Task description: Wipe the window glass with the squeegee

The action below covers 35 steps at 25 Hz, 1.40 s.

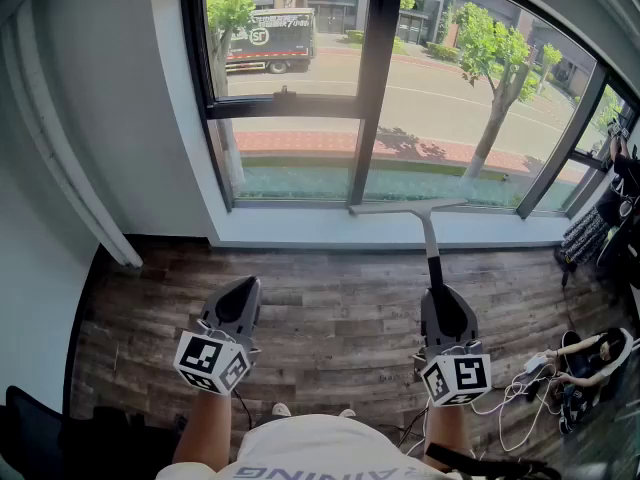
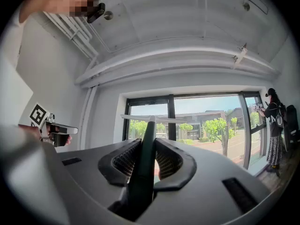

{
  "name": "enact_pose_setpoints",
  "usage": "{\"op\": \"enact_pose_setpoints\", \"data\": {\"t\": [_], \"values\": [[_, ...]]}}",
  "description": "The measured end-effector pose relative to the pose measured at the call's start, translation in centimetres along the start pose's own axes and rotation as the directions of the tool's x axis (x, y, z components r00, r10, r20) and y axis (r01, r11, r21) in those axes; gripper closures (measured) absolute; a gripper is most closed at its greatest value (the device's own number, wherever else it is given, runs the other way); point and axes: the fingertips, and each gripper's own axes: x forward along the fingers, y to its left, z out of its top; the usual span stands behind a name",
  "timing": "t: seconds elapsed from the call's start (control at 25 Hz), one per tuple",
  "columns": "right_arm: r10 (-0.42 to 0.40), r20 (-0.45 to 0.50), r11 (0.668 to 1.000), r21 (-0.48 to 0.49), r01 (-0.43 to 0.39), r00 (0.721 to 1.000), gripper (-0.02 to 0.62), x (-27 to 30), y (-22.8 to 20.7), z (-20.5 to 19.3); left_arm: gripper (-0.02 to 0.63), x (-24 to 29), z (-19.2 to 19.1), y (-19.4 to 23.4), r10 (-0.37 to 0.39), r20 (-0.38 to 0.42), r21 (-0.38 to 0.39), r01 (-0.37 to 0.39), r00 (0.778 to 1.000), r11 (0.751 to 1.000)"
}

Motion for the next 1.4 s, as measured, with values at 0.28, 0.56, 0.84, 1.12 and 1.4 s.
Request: {"op": "enact_pose_setpoints", "data": {"t": [0.28, 0.56, 0.84, 1.12, 1.4], "values": [[0.007, -0.003, 1.000, -0.009, -0.007, 1.000, 0.497, -0.1, 0.3, 0.1, 0.590, -0.5, -0.1, -0.2, 0.004, -0.006, 0.001, -0.004, 1.000, 1.000], [0.033, 0.014, 0.999, 0.033, -0.034, 0.999, 0.497, 0.1, 0.1, 0.1, 0.590, -0.3, -0.2, -0.4, 0.007, -0.010, 0.002, -0.007, 1.000, 1.000], [0.056, 0.027, 0.998, 0.031, -0.057, 0.998, 0.497, -0.3, -1.6, -0.2, 0.591, 0.8, -0.5, -2.5, 0.011, -0.018, 0.007, -0.011, 1.000, 1.000], [0.107, 0.019, 0.991, 0.082, -0.108, 0.994, 0.497, -1.3, -5.5, -2.6, 0.591, 1.6, -2.3, -6.9, 0.047, -0.053, 0.019, -0.046, 0.998, 0.999], [0.144, -0.022, 0.982, 0.125, -0.140, 0.989, 0.497, -0.2, -7.2, -5.3, 0.591, 3.1, -3.3, -7.5, 0.072, -0.089, 0.026, -0.070, 0.993, 0.997]]}}
